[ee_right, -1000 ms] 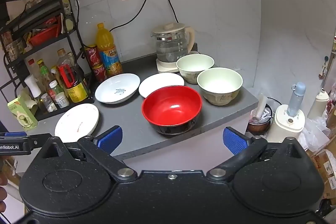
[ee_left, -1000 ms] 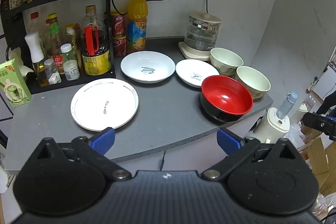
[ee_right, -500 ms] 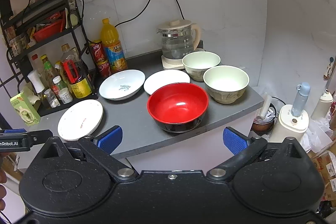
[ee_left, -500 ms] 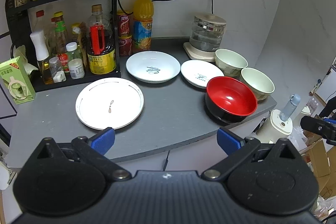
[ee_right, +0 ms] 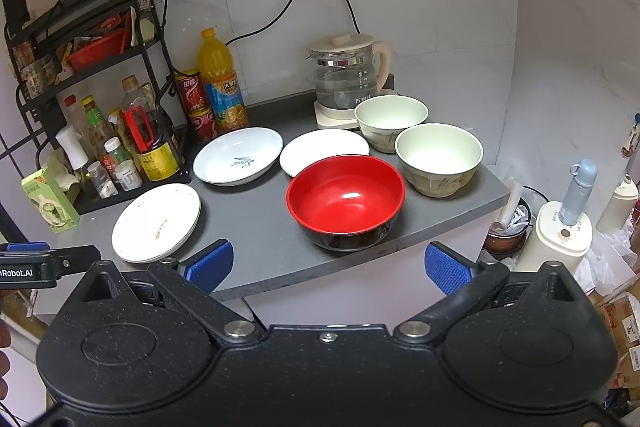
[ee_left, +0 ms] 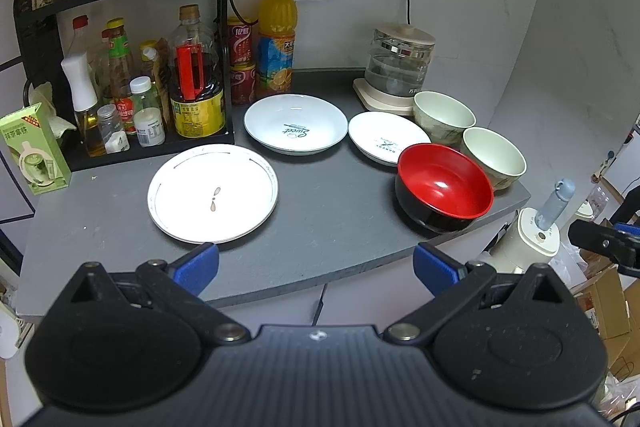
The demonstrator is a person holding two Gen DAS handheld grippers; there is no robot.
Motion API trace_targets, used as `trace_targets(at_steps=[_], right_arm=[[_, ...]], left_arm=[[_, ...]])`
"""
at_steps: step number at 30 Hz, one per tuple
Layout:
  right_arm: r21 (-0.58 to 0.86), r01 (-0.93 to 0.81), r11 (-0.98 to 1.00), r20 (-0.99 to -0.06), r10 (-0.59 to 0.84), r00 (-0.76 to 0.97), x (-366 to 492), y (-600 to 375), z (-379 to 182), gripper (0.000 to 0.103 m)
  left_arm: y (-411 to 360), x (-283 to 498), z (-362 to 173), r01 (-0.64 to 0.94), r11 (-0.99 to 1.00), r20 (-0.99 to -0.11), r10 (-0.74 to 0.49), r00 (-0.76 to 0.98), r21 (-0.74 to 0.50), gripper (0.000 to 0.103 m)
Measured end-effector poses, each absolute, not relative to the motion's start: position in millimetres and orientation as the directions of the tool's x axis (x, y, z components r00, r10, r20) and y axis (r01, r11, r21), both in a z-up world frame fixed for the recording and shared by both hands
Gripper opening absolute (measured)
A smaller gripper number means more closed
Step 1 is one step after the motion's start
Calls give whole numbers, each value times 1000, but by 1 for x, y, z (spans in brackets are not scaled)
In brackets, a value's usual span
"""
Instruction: Organize plates and bowls
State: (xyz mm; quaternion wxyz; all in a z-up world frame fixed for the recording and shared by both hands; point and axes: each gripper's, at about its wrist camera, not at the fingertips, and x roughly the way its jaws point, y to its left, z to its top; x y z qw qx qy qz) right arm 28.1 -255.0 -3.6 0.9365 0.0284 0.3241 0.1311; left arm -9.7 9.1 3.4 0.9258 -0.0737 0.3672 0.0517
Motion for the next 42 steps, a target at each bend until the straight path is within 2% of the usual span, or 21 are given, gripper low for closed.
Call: trace_targets(at_steps=[42], right_arm=[[148, -223, 964, -605, 266, 750, 34, -274, -3, 103]], left_arm=[[-6, -4, 6, -181, 978, -718, 50, 695, -107, 102]])
